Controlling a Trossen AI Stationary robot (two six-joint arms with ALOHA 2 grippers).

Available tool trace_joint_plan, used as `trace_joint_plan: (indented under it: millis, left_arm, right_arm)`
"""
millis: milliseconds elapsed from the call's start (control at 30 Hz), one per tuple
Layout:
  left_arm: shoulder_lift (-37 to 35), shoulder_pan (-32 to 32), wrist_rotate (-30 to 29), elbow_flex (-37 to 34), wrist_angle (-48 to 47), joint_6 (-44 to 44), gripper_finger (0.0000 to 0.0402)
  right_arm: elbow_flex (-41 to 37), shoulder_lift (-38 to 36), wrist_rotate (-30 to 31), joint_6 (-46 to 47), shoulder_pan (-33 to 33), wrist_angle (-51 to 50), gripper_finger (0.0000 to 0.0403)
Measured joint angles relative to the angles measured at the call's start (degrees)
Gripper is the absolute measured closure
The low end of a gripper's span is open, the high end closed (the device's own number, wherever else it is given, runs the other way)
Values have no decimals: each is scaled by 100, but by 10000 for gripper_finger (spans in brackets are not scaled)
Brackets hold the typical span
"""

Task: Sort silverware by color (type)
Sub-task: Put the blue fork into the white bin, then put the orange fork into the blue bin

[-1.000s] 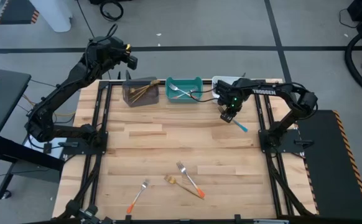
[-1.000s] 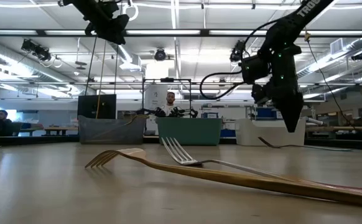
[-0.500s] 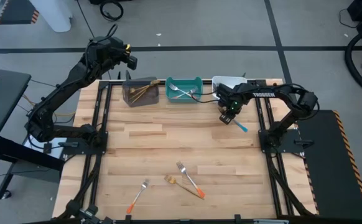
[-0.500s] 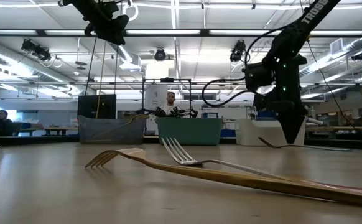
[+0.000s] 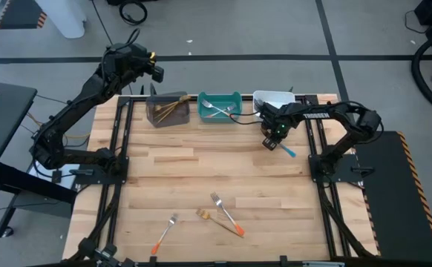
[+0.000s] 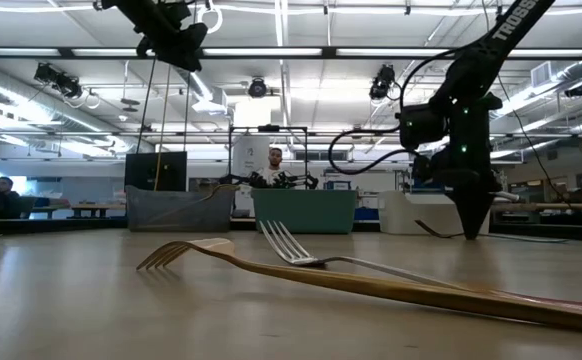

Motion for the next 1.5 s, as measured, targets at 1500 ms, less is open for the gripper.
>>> trace_joint_plan:
  millis: [1500]
  left_arm:
    - [0, 0, -76, -2, -235, -166, 296]
  right_arm:
    - [2433, 30, -132, -2820, -2009, 135, 327]
